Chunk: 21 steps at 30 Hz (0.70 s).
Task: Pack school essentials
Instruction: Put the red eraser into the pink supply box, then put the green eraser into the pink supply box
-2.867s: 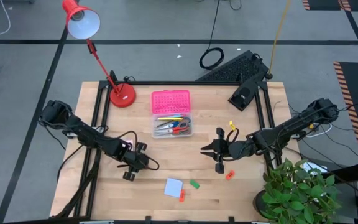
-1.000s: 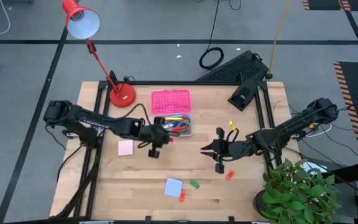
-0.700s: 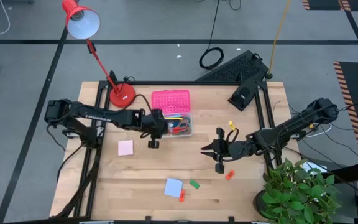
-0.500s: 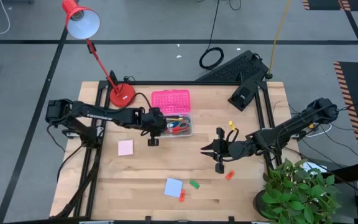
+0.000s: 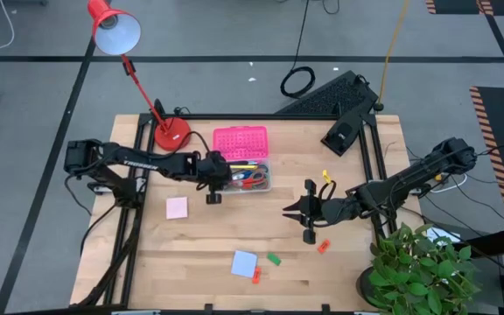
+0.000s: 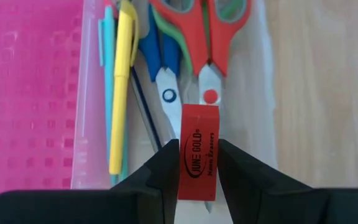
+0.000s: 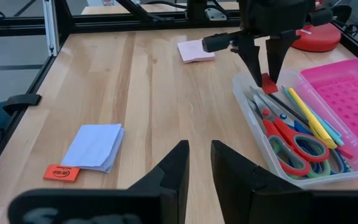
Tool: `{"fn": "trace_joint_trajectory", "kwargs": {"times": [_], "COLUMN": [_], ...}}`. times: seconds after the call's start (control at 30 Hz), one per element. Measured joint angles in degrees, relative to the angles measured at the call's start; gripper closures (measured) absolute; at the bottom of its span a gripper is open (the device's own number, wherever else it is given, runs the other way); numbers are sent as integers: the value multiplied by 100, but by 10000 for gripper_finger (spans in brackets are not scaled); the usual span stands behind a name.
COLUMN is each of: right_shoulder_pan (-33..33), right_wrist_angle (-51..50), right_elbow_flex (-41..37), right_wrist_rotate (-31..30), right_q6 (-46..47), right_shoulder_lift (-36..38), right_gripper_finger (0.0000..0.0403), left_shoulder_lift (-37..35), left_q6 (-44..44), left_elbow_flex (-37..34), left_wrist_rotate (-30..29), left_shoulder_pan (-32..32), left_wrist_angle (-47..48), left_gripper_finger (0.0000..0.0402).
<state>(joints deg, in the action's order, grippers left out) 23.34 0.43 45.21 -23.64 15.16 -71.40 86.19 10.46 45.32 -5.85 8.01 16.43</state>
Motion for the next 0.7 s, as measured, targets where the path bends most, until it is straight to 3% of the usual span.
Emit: {"fn": "trace_joint_trajectory", "kwargs": {"times": [0.2,0.7], "right_shoulder_pan": [1,2], "right_wrist_angle": [0,1], "right_elbow_flex": [0,0], "right_wrist_rotate": [0,0], "right_q6": [0,5], "right_shoulder_lift": [0,0], "right_gripper_finger": [344,344], "left_shoulder_lift": [-1,0], "left_q6": [-44,-211], "left_elbow_flex": [0,0], "left_wrist_rotate": [0,-166], "left_shoulder_pan": [-5,-28], "left_wrist_angle": [-1,2], "left_gripper_finger": [289,230]}}
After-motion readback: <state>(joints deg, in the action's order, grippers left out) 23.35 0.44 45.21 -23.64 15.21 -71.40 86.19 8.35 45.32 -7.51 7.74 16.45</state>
